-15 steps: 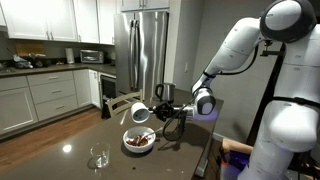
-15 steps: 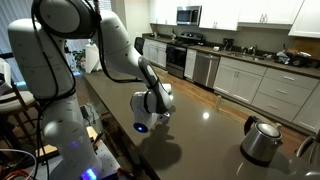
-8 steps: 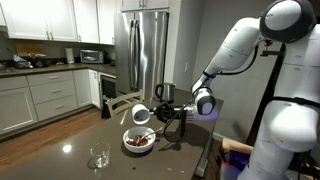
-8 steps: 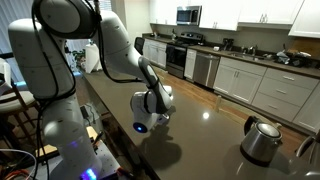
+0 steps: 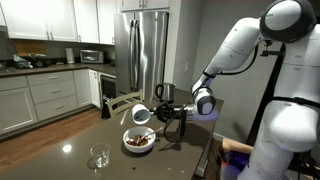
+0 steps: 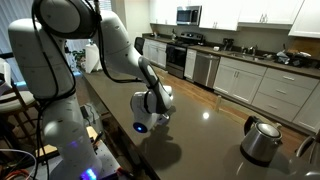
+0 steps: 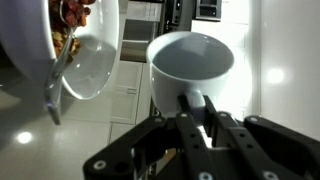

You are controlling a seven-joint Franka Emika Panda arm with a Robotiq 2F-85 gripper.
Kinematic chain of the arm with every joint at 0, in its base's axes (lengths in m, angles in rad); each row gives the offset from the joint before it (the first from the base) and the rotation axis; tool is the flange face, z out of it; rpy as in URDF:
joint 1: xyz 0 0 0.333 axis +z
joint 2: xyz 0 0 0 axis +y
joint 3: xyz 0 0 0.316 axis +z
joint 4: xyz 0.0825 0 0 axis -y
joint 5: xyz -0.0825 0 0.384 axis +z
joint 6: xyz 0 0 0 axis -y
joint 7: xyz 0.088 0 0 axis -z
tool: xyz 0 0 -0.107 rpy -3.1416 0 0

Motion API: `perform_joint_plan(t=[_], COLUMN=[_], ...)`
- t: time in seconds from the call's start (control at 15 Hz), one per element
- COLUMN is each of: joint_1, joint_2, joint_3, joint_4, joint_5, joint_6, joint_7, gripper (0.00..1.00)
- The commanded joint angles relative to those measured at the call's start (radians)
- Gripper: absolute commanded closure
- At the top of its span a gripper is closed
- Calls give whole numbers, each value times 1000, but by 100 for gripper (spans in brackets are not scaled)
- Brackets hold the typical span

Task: Pour cereal from the mug to the bowl.

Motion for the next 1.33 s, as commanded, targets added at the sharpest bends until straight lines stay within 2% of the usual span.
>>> perform_joint_plan(t=[0.0,0.07,0.67,0.93,1.27], joint_1=[-4,-4,5,13,13], joint_2=[2,2,5,-12,-28], joint_3=[3,3,8,20,30], joint_4=[1,1,0,30,97], joint_5=[-2,-2,32,72,89], joint_6=[-2,-2,39,164,300], joint_7=[0,0,72,210,446], gripper=[84,96,96,96,96])
